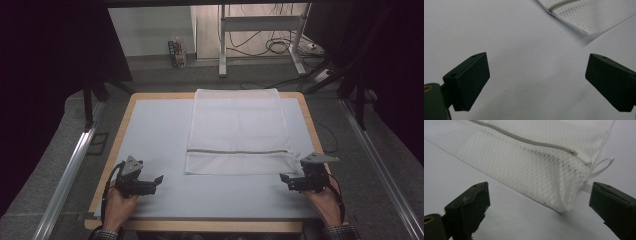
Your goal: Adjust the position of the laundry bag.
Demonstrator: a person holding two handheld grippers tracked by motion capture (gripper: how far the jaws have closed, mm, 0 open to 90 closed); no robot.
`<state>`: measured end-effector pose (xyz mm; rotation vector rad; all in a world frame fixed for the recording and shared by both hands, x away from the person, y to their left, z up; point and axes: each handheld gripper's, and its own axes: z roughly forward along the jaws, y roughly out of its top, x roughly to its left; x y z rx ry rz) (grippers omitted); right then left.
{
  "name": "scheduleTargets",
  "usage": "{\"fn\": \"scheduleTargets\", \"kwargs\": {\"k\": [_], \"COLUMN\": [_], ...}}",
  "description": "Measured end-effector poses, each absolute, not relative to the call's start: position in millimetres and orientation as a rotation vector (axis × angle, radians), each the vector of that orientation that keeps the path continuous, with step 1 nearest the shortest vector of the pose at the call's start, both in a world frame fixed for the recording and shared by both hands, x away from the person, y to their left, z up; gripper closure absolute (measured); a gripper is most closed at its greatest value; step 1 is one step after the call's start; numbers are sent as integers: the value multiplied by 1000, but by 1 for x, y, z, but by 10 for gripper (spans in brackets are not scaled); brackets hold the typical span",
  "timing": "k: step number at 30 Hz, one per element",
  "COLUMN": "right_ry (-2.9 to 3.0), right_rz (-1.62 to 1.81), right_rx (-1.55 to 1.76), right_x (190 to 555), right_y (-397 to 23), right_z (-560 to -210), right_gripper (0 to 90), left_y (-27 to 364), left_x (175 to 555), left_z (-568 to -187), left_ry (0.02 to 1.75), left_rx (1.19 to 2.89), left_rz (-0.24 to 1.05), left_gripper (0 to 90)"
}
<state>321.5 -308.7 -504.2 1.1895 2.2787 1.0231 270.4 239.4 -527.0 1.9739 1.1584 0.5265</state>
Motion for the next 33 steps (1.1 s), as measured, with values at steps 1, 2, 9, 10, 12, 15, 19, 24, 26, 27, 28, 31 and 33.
{"fn": "scheduleTargets", "kwargs": {"k": [1,2,9,10,12,15,19,24,26,27,28,31,33], "right_ry": [2285,2289,2299,2301,2309,2320,2333,2332,2331,2334,2334,2332,2320], "right_rz": [1026,1031,1060,1062,1061,1053,1034,1040,1042,1044,1044,1042,1039], "right_rx": [1178,1165,1158,1160,1160,1154,1143,1135,1143,1145,1145,1144,1147], "right_x": [322,321,321,322,322,322,323,322,322,322,322,322,322], "right_y": [-307,-307,-306,-306,-305,-303,-300,-299,-299,-298,-298,-297,-296], "right_z": [-505,-504,-504,-504,-504,-504,-505,-505,-505,-505,-505,-506,-505], "right_gripper": [18,18,15,15,18,18,19,21,26,29,29,34,34], "left_y": [239,238,233,232,232,233,235,235,234,234,234,232,230], "left_x": [271,272,273,274,274,274,275,275,276,276,276,277,279], "left_z": [-527,-526,-530,-530,-530,-529,-529,-529,-529,-529,-529,-527,-526], "left_ry": [1175,1180,1196,1200,1204,1205,1216,1212,1213,1203,1203,1179,1180], "left_rx": [1966,1968,2055,2059,2048,2039,2019,2020,2025,2024,2024,2023,2030], "left_rz": [509,486,493,481,456,446,419,409,404,396,396,394,405], "left_gripper": [57,63,69,66,60,54,44,33,31,29,26,30,37]}}
